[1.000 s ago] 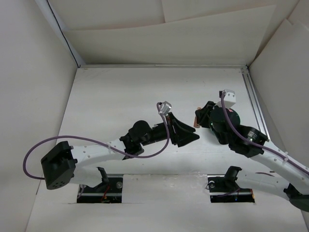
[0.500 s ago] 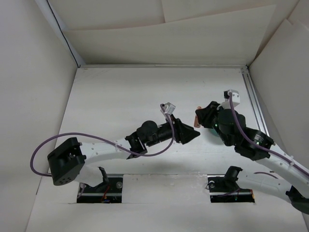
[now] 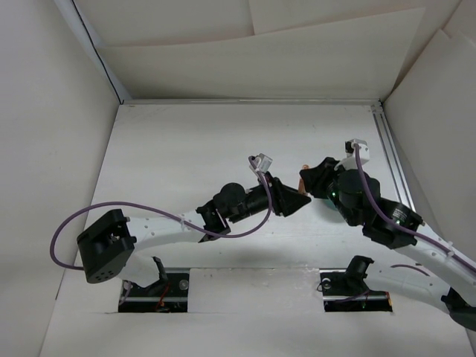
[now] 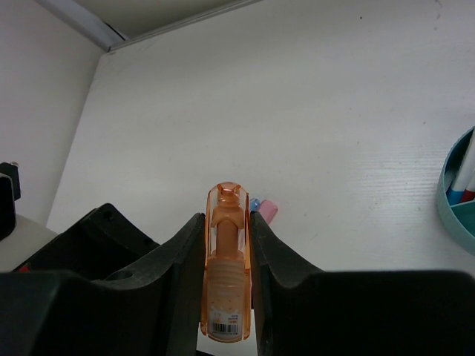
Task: Sort the stationery into containers
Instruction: Place the stationery in the storage box.
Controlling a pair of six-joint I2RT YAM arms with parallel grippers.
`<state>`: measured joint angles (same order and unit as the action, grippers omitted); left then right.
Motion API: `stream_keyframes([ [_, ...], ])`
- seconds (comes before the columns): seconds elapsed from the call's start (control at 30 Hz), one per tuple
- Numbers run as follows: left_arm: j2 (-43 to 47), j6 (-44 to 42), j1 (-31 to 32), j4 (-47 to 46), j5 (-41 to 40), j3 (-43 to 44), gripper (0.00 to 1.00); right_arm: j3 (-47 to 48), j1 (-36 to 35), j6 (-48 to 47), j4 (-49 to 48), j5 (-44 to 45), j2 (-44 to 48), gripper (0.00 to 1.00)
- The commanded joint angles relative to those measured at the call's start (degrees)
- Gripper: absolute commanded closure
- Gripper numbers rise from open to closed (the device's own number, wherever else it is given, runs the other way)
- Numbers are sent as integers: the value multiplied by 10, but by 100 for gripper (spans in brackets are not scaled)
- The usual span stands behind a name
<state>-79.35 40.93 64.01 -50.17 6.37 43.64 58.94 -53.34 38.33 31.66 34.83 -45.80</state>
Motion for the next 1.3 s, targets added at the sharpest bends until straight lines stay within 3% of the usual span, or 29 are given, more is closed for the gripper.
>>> stream_keyframes([
  [0.0, 8, -4, 2, -41, -8, 7, 58, -5, -4, -7, -32, -1, 5, 88],
  [0.2, -3, -4, 2, -36, -8, 17, 69, -11, -4, -2, -32, -6, 5, 88],
  [0.43, -3, -4, 2, -31, -14, 22, 91, -16, -4, -2, -32, -6, 5, 88],
  [0.57, 9, 2, 2, -8, -3, 22, 100, -16, -4, -2, -32, -6, 11, 75],
  [0.8, 29, 2, 2, 17, 7, 22, 100, -16, -4, -2, -21, -1, 28, 65],
  [0.9, 34, 2, 2, 32, 20, 22, 100, -16, -4, -2, -7, 12, 34, 55],
  [1.07, 22, 34, 2, 76, 93, 39, 100, 6, -4, -2, 47, 67, 57, 28],
  [1.27, -74, 93, 2, 106, 174, 120, 100, 58, 2, -9, 84, 130, 68, 22],
])
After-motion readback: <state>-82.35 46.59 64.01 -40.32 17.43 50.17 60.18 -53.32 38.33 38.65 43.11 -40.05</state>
